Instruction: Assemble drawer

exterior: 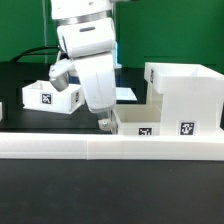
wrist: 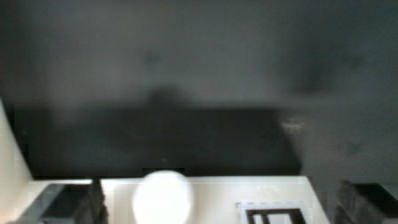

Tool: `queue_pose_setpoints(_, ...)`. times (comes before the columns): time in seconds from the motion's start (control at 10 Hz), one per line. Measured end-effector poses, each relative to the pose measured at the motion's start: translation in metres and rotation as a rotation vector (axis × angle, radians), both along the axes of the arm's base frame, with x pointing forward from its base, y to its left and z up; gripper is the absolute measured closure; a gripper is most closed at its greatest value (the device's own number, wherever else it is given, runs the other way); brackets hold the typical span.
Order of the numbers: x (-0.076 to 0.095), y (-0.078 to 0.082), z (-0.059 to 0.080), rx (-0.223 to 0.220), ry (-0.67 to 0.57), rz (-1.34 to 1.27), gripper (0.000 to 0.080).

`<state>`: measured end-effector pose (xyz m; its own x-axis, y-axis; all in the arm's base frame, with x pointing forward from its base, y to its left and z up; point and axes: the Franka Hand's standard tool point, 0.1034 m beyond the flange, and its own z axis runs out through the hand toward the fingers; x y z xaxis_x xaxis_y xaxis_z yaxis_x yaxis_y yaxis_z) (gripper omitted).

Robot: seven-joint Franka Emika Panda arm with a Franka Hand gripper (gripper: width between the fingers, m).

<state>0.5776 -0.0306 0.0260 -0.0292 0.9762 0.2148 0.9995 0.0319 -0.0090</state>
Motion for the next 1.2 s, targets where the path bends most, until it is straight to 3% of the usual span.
queue_pose_setpoints(0.3,-0.001,0.001,-0.001,0.0,0.006,-0.024,0.0151)
queue_pose_setpoints(1.0,0.002,0.036,-0.005,-0.002,-0.036,-0.016,0.0151)
queue_pose_setpoints(1.2,0.002,0.034,-0.005,-0.002,-0.032,-0.019,0.0151)
